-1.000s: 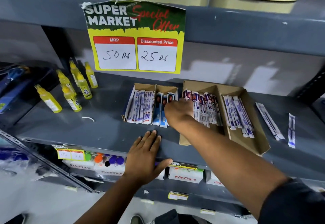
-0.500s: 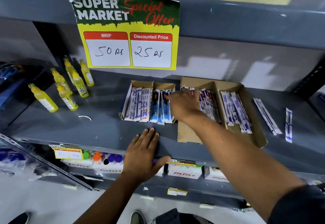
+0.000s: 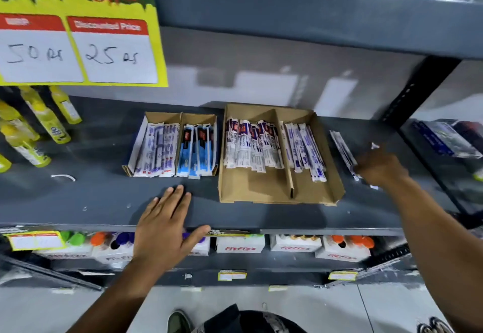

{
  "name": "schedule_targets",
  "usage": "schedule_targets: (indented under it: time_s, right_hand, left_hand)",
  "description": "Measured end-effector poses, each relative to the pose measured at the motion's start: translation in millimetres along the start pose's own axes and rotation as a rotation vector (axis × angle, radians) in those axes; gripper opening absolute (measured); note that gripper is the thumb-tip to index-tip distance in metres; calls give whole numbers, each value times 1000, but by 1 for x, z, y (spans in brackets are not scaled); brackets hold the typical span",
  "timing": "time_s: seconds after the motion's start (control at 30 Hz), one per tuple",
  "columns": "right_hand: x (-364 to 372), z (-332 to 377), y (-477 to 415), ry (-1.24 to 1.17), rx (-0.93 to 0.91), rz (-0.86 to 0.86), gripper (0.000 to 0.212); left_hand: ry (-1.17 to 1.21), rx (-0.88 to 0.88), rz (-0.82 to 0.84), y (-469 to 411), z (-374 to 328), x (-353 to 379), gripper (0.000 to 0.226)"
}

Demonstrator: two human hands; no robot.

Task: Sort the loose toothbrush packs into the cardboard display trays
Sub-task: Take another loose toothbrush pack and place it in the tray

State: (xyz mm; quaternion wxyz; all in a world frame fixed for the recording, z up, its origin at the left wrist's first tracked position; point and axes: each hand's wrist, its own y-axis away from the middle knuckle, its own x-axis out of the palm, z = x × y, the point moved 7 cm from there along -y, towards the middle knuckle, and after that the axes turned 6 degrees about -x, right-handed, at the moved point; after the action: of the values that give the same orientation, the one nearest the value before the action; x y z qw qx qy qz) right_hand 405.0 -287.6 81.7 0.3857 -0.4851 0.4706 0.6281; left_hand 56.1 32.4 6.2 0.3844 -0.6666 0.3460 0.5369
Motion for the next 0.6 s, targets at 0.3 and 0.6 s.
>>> schedule_targets:
  time_s: [0.3, 0.6]
  right_hand:
    - [27, -20, -4, -29, 86, -197, 34]
    - [10, -29, 0, -376, 119, -303, 23]
  left_hand:
    - [-38, -23, 35, 0, -5, -6, 91]
    - [-39, -32, 39, 1, -9, -10, 87]
